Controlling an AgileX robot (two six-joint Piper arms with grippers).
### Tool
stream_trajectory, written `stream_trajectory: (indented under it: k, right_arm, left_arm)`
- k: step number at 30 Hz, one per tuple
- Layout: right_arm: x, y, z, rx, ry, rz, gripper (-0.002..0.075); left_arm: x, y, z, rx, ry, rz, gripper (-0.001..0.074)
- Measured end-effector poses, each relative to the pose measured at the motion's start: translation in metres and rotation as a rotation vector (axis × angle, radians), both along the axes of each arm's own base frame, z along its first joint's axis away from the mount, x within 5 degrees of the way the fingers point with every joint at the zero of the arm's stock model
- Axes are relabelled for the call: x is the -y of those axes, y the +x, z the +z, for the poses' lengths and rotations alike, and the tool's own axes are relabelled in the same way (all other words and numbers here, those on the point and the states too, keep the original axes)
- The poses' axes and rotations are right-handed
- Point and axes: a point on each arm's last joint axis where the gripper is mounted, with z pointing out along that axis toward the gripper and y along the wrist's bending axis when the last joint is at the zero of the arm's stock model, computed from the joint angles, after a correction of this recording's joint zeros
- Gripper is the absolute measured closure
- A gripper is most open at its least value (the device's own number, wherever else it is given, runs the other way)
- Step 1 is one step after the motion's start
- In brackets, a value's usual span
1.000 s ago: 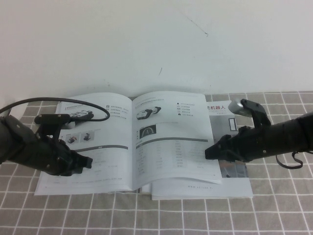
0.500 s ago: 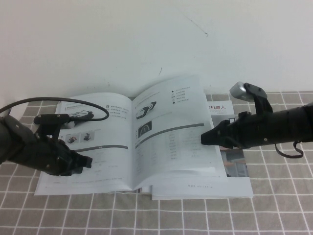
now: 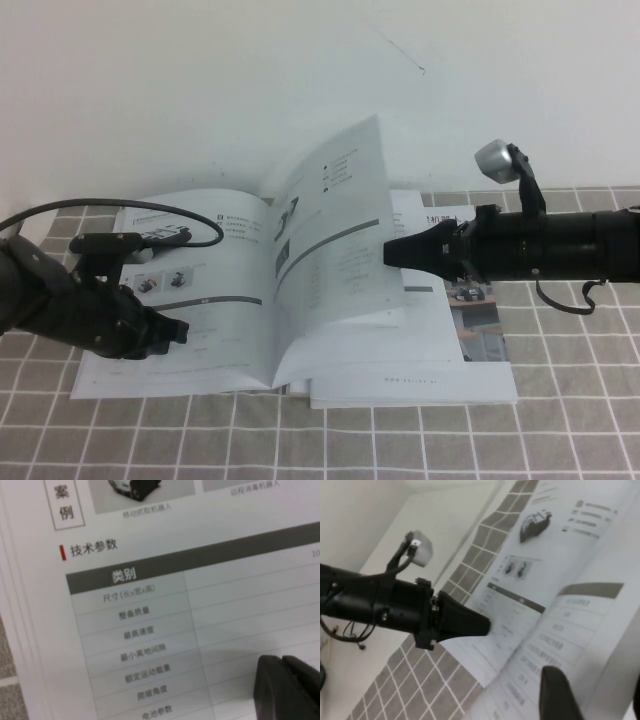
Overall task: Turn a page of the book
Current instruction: Open the closed book
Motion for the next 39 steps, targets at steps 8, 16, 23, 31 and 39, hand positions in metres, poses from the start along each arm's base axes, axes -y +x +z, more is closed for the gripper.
stream_trajectory:
  k: [8, 16, 23, 31, 39]
  right_arm:
    - [-0.04, -0.011, 0.011, 0.088, 0.007, 0.117, 0.0402]
    - [-0.087, -0.022, 0.027, 0.202, -0.019, 0.205, 0.0402]
    - [-0.103, -0.025, 0.027, 0.243, -0.069, 0.198, 0.0402]
    - [-0.105, -0.02, 0.003, 0.2, -0.119, 0.172, 0.0402]
    - [-0.103, -0.016, -0.001, 0.2, -0.155, 0.135, 0.0402]
  left_arm:
    - [0.0, 0.0, 0.0, 0.0, -0.002, 0.002, 0.0738]
    - [0.0, 0.0, 0.0, -0.002, -0.009, 0.009, 0.0738]
    - [0.001, 0.0, 0.0, -0.004, -0.015, 0.015, 0.0738]
    - [0.001, 0.0, 0.0, -0.01, -0.029, 0.022, 0.0738]
    - [0.007, 0.002, 0.009, -0.034, -0.071, -0.037, 0.0738]
